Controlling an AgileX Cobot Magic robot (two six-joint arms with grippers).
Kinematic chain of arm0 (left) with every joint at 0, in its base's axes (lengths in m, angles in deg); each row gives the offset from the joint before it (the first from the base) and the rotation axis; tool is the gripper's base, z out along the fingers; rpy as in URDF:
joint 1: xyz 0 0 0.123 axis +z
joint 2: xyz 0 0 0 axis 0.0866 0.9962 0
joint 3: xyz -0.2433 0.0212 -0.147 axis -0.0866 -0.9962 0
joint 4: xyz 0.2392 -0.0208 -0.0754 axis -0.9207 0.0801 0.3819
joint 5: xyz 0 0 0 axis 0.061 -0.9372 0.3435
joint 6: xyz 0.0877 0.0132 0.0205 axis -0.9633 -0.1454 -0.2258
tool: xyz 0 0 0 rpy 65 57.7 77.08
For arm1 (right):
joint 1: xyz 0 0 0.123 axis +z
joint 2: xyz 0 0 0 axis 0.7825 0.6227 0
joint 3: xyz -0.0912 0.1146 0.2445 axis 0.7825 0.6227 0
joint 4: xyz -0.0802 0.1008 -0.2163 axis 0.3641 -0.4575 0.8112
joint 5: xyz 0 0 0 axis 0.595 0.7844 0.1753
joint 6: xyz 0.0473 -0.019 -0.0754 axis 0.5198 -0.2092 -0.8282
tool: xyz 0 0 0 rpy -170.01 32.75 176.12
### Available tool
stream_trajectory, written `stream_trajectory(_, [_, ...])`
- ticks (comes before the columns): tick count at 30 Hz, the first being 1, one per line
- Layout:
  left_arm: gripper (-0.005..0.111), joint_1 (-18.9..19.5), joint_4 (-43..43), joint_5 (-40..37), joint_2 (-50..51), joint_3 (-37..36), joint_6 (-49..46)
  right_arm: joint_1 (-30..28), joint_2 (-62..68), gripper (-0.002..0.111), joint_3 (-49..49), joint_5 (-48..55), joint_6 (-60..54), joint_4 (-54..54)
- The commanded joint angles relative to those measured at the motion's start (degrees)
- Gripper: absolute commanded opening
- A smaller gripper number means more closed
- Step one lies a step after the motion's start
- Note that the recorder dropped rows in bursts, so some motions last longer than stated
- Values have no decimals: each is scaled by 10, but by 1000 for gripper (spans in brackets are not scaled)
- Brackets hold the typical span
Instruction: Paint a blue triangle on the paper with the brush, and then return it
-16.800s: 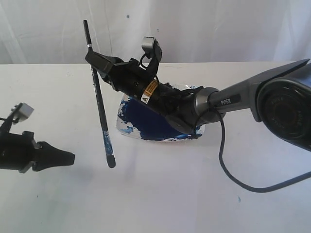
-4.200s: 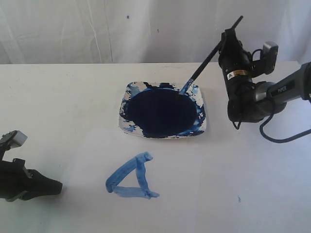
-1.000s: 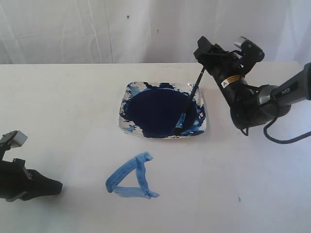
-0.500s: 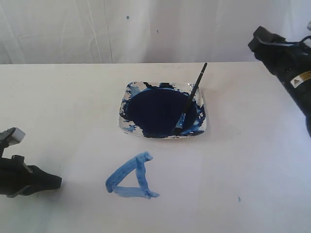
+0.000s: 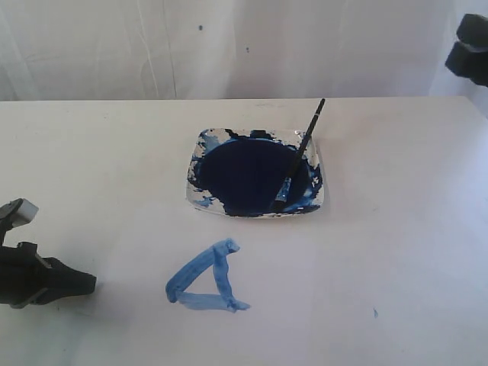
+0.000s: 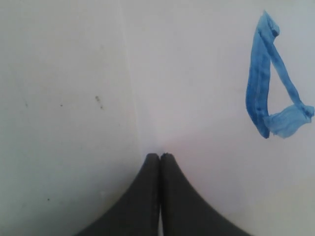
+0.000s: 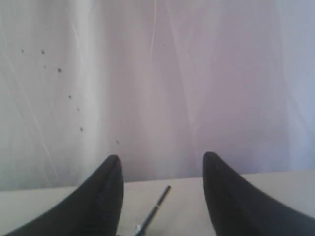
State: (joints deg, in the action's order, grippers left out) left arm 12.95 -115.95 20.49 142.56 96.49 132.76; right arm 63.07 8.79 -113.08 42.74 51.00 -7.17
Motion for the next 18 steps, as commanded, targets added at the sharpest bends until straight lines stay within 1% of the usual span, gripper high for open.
stream_trajectory(1, [0, -4, 1, -11, -3, -4, -2, -4, -76, 47, 4, 142, -106, 2])
stream_trajectory(4, [0, -4, 1, -11, -3, -4, -2, -4, -99, 47, 4, 194, -106, 2])
stream_trajectory(8, [0, -4, 1, 3, -3, -4, -2, -1, -105, 47, 5, 214, -111, 1])
stream_trajectory(13, [0, -4, -2, 9, -3, -4, 4, -1, -105, 47, 17, 192, -112, -2])
stream_trajectory(15, [0, -4, -17, 29, -3, -4, 14, -1, -105, 47, 18, 187, -95, -2])
stream_trajectory(18, [0, -4, -12, 75, -4, -4, 23, -1, -106, 47, 18, 179, -74, -2])
